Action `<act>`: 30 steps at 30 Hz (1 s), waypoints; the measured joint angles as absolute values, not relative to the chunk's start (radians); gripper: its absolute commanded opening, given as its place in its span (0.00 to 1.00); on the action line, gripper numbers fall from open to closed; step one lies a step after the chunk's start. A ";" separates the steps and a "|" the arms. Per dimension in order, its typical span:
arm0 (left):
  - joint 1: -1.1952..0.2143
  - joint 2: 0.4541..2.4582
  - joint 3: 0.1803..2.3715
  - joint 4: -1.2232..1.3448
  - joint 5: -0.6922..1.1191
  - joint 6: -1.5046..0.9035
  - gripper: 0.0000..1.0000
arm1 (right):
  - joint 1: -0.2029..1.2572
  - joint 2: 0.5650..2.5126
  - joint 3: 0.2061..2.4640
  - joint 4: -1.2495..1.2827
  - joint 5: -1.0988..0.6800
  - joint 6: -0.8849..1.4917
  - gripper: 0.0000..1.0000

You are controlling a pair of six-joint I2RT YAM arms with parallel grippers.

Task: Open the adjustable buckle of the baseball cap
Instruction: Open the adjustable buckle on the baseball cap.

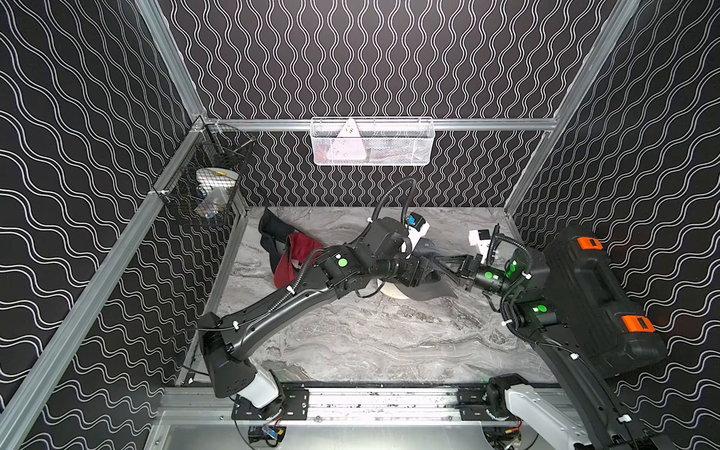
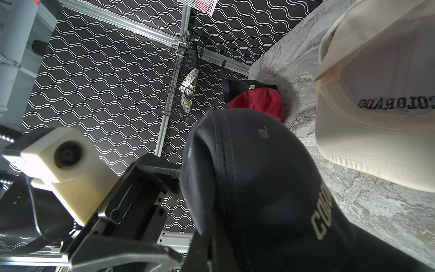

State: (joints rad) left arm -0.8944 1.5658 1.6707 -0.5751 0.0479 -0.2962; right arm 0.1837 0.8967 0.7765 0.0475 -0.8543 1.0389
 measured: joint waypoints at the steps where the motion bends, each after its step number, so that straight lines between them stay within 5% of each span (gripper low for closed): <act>1: -0.895 1.572 1.675 -0.576 0.044 -0.296 0.63 | 0.184 0.895 0.778 0.047 -0.855 1.039 0.00; 8: -0.896 1.596 1.681 -0.574 0.027 -0.304 0.49 | 0.185 0.887 0.783 0.047 -0.859 1.047 0.00; 17: -0.896 1.591 1.664 -0.559 -0.012 -0.315 0.00 | 0.186 0.887 0.783 0.047 -0.871 1.061 0.00; 30: -0.896 1.524 1.649 -0.556 -0.058 -0.314 0.00 | 0.186 0.891 0.755 0.050 -0.865 1.060 0.00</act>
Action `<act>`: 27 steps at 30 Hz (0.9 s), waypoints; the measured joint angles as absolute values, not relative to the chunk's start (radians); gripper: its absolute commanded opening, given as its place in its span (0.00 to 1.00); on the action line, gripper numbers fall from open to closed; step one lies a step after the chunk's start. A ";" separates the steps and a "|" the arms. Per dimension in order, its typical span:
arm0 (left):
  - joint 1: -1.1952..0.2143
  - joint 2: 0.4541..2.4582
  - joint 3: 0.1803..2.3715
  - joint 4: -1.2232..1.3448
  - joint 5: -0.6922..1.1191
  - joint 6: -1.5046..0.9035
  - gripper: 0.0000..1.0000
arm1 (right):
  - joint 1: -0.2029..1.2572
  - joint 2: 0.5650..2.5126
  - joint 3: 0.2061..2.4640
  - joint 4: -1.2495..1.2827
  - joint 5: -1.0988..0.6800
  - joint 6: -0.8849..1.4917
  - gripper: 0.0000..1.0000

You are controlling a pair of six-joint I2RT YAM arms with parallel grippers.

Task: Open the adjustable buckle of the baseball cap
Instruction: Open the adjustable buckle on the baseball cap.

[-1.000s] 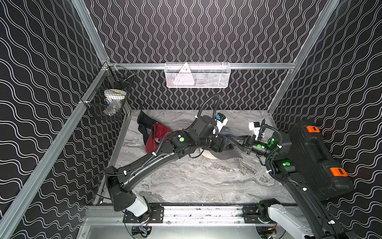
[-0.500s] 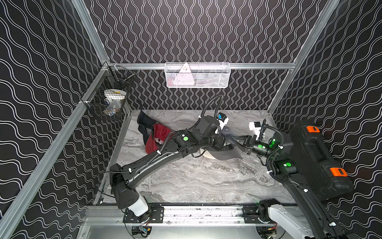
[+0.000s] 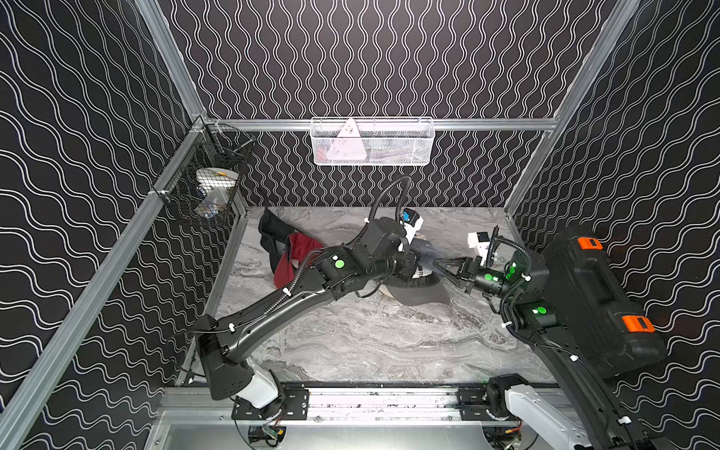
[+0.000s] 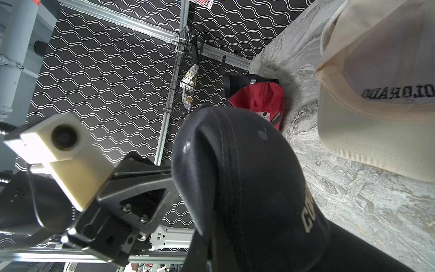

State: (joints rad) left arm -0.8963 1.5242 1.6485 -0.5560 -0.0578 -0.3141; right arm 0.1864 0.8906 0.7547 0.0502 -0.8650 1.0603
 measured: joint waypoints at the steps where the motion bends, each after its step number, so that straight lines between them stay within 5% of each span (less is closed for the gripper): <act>1: -0.896 1.515 1.648 -0.557 -0.060 -0.314 0.00 | 0.186 0.892 0.753 0.049 -0.861 1.056 0.00; 27: -0.896 1.376 1.676 -0.602 -0.061 -0.311 0.00 | 0.187 0.886 0.692 -0.001 -0.840 1.009 0.00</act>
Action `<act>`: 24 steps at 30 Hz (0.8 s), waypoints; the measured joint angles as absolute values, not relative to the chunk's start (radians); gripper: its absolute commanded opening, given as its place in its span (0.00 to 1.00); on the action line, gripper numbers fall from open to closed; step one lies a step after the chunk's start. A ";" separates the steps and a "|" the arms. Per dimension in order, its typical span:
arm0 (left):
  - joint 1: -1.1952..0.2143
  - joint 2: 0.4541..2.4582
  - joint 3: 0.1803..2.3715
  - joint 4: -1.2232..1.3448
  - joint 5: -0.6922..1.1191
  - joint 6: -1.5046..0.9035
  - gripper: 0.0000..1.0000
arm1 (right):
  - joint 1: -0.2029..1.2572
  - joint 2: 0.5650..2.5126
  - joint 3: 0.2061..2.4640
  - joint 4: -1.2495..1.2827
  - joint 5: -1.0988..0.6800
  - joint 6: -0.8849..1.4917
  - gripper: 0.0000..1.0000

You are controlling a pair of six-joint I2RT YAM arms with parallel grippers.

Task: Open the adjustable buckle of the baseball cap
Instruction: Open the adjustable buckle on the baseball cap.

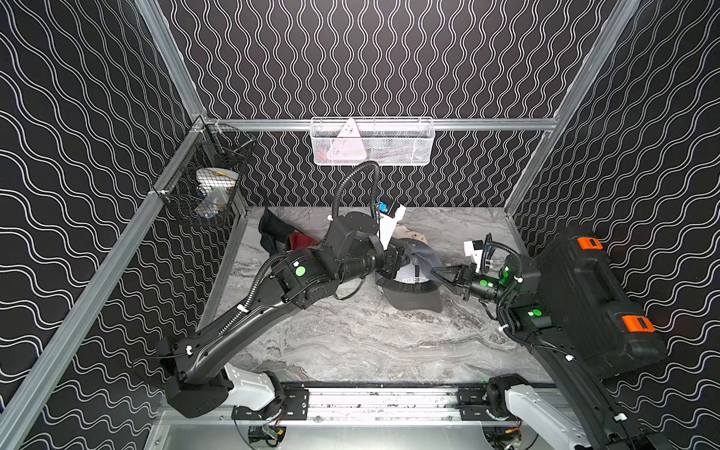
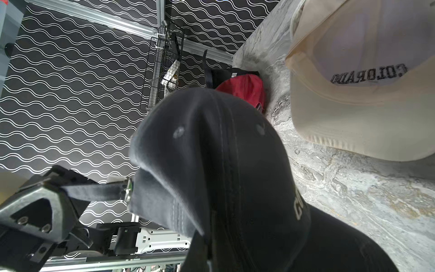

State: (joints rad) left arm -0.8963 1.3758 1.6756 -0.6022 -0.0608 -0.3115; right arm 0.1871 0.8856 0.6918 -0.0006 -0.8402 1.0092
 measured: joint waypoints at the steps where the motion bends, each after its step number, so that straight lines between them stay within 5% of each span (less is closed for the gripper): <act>1: -0.896 1.376 1.677 -0.604 -0.057 -0.312 0.00 | 0.187 0.886 0.690 -0.001 -0.841 1.009 0.00; 10: -0.896 1.376 1.682 -0.610 -0.047 -0.318 0.00 | 0.185 0.884 0.771 -0.126 -0.837 0.911 0.52; 24: -0.896 1.369 1.705 -0.625 -0.047 -0.318 0.00 | 0.263 0.746 0.963 -0.520 -0.598 0.447 0.68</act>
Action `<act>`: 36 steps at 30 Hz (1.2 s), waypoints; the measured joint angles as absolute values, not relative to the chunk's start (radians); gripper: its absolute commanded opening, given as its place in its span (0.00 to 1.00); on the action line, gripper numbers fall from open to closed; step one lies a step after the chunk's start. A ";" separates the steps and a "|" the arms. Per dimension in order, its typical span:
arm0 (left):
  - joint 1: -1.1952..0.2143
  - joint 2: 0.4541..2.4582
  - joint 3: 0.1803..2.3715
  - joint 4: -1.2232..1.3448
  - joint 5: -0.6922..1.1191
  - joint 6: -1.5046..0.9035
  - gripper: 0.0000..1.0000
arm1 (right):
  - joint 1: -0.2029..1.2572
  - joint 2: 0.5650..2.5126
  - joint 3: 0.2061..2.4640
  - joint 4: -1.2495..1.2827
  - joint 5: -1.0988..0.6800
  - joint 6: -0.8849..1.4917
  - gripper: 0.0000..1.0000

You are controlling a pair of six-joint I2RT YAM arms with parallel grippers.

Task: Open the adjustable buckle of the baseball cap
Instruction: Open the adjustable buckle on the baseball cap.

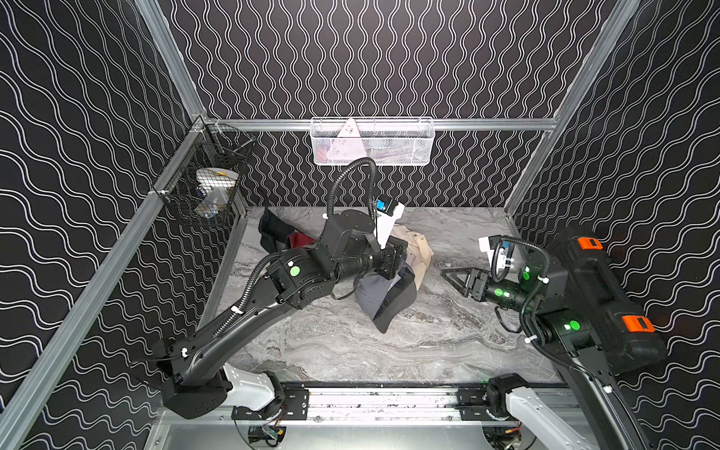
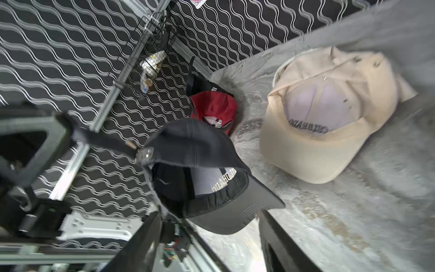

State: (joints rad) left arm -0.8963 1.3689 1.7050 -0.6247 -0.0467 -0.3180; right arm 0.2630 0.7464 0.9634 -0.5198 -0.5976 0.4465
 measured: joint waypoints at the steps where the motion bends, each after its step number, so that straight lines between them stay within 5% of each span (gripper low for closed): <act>1: -0.896 1.369 1.708 -0.628 -0.047 -0.318 0.00 | 0.285 0.739 0.970 -0.533 -0.575 0.417 0.68; 20: -0.896 1.391 1.783 -0.677 -0.005 -0.315 0.00 | 0.749 0.825 0.997 -0.497 -0.094 0.054 0.75; 31: -0.896 1.398 1.803 -0.712 0.023 -0.313 0.00 | 0.831 0.919 1.020 -0.395 0.044 -0.035 0.73; 36: -0.896 1.395 1.800 -0.712 0.041 -0.313 0.00 | 0.844 0.921 1.029 -0.361 0.061 -0.045 0.66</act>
